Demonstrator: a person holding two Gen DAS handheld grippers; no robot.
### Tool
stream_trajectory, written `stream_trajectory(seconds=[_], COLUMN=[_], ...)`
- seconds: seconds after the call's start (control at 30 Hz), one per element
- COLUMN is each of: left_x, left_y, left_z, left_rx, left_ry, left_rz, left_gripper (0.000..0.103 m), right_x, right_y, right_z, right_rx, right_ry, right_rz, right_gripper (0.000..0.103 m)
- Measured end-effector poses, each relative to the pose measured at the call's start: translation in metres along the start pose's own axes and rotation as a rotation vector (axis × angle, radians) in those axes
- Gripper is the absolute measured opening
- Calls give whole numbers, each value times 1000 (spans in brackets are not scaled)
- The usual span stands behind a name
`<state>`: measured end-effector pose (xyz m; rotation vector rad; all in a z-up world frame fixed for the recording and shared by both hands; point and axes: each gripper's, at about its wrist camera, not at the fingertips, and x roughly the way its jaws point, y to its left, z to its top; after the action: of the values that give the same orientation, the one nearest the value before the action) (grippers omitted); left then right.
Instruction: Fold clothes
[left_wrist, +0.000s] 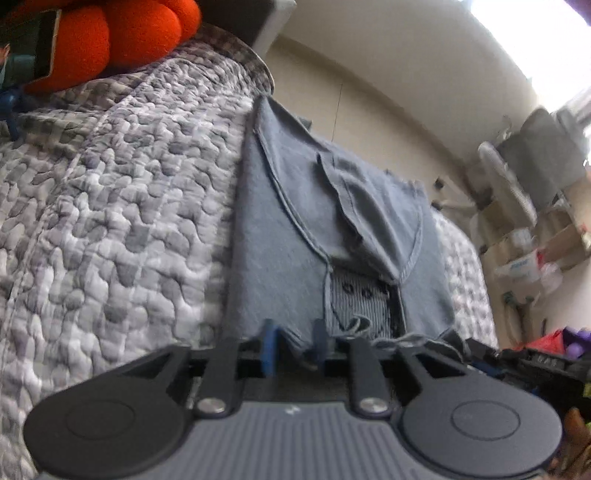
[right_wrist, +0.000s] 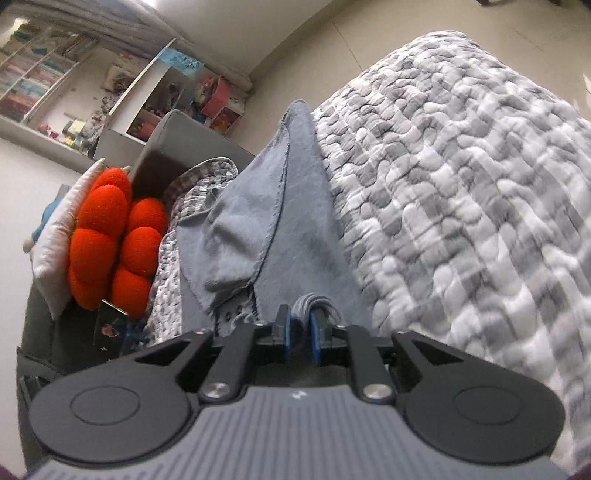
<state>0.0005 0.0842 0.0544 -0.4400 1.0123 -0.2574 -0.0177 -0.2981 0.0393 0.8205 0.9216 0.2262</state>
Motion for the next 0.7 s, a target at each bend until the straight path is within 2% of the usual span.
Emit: stream_trajectory(seconds=[0.07,0.2,0.27,0.33,0.47,0.57,0.7], left_x=[-6,-20,-25,-26,-13,-9,-4], left_y=[7,12,12,12,5,-2,-10], left_z=[6,15,15,12,4,-3,-8], left_rx=[-22,-12,16,61,199,269,329], left_ry=[-36,-114,-142,-150,-103,-79,-53], left_rz=[-20,-57,-66,-68,-49,-81,-72], left_gripper=[35,41,42,45,45,45,43], right_x=[-1,-19,-26,-27,-16,-6,3], right_y=[-1,13,18,20,25,27,30], right_z=[5,16,17,13,-3,-12,-17], right_rx=[-28,-159,-244,-336,-509,-590,-635], right_ry=[-13,-88,-127,-121,-77,-50,-28], right_rz=[6,36,39,35,7,-3,-33], right_gripper=[44,55,55,55,55,55,55])
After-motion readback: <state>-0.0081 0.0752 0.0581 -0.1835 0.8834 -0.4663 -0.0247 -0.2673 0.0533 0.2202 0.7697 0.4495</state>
